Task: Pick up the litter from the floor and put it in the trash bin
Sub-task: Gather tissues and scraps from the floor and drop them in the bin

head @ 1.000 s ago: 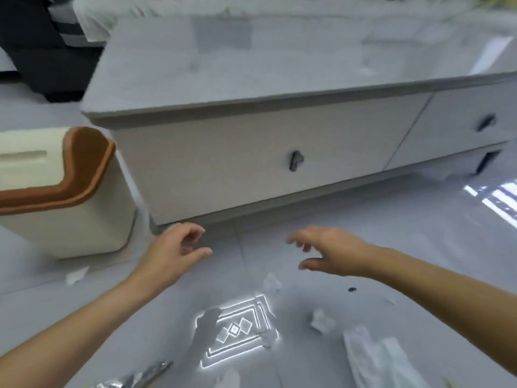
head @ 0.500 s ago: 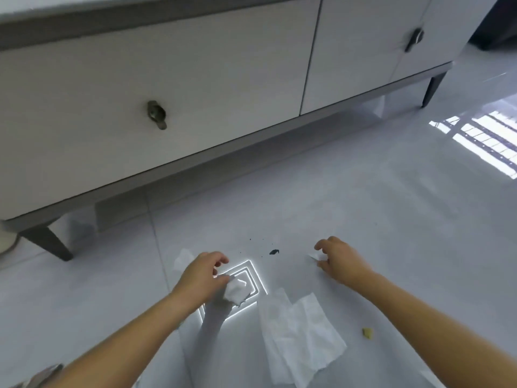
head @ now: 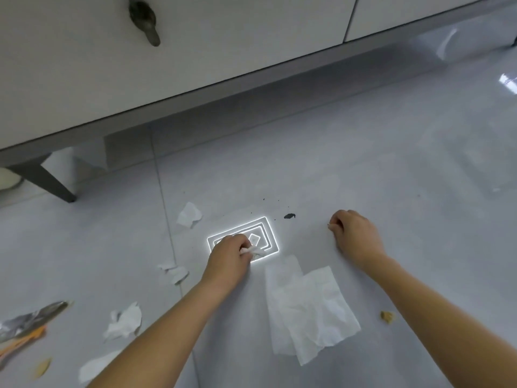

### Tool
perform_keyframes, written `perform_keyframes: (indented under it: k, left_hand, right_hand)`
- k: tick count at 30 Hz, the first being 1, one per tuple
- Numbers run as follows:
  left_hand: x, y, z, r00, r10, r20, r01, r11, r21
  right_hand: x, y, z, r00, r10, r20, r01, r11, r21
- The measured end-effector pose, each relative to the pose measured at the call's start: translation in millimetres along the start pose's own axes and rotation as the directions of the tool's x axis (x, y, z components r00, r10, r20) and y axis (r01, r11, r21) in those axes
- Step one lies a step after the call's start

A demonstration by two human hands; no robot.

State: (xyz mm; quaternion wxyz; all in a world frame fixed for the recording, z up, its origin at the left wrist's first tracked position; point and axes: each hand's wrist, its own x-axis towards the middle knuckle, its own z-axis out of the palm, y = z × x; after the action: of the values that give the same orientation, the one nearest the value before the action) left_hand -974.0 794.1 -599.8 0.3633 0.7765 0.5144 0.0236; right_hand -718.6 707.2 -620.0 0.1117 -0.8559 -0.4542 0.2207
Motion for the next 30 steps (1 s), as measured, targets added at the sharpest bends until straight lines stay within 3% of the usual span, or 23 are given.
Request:
perform_keyframes:
  k: [3, 7, 11, 14, 16, 21, 30]
  left_hand:
    - [-12, 20, 9, 0.998, 0.054, 0.018, -0.052, 0.993, -0.110]
    - [-43, 47, 38, 0.977, 0.163, 0.137, -0.146, 0.981, -0.126]
    - [-67, 56, 66, 0.956, 0.176, 0.236, -0.185, 0.983, 0.015]
    - [-72, 52, 79, 0.931, 0.244, 0.272, -0.293, 0.943, 0.158]
    - [-71, 52, 83, 0.910, 0.297, 0.290, -0.352, 0.922, 0.159]
    - [-62, 59, 86, 0.900, 0.294, 0.323, -0.338, 0.937, 0.089]
    - [-58, 64, 88, 0.892, 0.287, 0.350, -0.347, 0.930, 0.122]
  right_hand:
    - [0, -1, -3, 1.000, 0.008, 0.011, -0.008, 0.997, 0.075]
    - [-10, 0, -21, 0.996, 0.016, 0.086, -0.034, 0.976, 0.217]
    - [-49, 13, -51, 0.991, 0.054, 0.126, -0.082, 0.971, 0.225]
    - [-91, 31, -63, 0.981, 0.104, 0.162, -0.133, 0.974, 0.185]
    - [-117, 47, -64, 0.974, 0.157, 0.163, -0.186, 0.966, 0.180]
    - [-157, 64, -32, 0.948, 0.268, 0.173, -0.302, 0.929, 0.216]
    - [-158, 65, -3, 0.954, 0.288, 0.083, -0.299, 0.936, 0.187]
